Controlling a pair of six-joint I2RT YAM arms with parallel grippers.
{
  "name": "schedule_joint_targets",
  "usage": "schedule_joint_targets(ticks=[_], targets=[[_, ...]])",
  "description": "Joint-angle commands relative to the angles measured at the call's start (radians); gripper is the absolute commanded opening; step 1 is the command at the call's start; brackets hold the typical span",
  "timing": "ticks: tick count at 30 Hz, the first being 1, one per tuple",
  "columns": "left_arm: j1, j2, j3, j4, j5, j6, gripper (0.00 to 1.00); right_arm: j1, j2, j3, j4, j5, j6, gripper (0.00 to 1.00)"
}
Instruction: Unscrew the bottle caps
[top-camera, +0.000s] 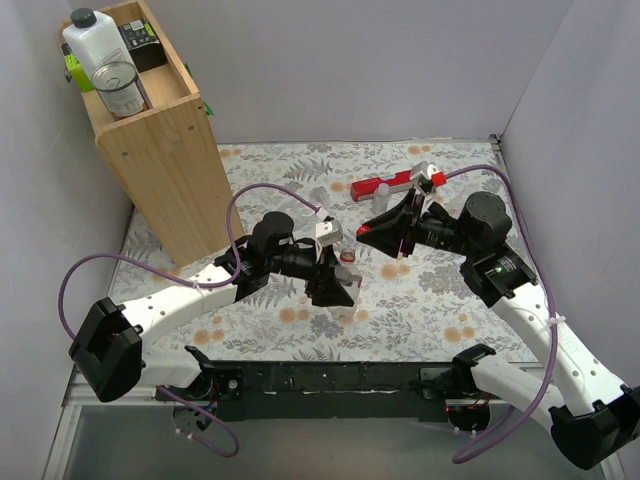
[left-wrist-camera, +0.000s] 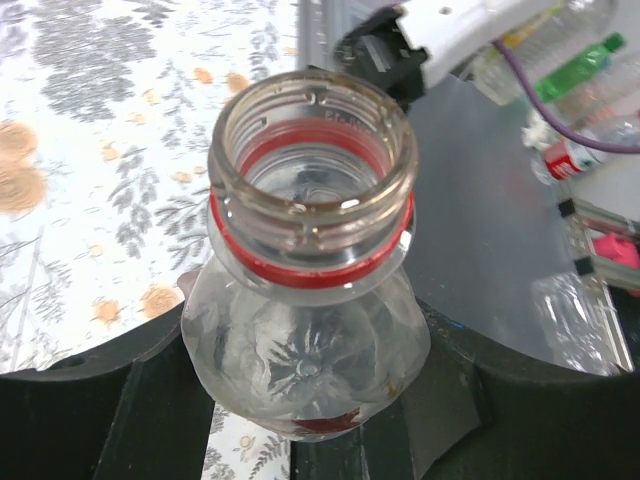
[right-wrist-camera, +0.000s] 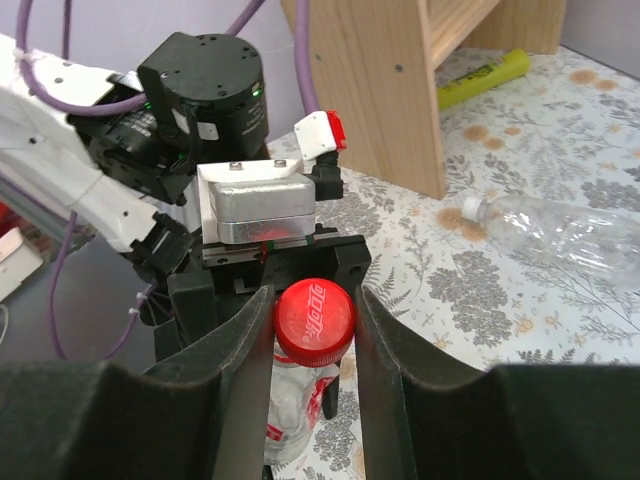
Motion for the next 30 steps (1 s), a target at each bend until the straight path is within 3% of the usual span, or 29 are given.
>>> schedule_joint_targets(ticks=[1, 2, 6, 9, 14, 20, 30], targets=[[0.002, -0.018, 0.03, -0.044, -0.208, 0.02, 0.17, -0.011, -0.03, 0.074, -0.119, 0.146, -0.067, 0.01], [0.006, -0.026, 0.027, -0.07, -0.298, 0.011, 0.17, -0.011, -0.03, 0.094, -0.165, 0.201, -0.085, 0.01], [0.048, -0.044, 0.015, -0.066, -0.432, -0.038, 0.17, -0.009, -0.029, 0.127, -0.36, 0.619, -0.104, 0.01], [0.061, -0.064, 0.007, -0.066, -0.524, -0.044, 0.18, -0.007, -0.015, 0.073, -0.402, 0.752, -0.089, 0.01], [0.061, -0.095, 0.002, -0.087, -0.627, 0.005, 0.19, 0.057, 0.034, -0.063, -0.35, 0.885, -0.027, 0.01], [0.061, -0.087, -0.001, -0.084, -0.618, 0.014, 0.19, 0.086, 0.118, -0.2, -0.192, 0.936, 0.014, 0.01], [0.059, -0.08, -0.001, -0.081, -0.598, 0.011, 0.19, 0.089, 0.368, -0.232, -0.061, 1.011, 0.048, 0.01]])
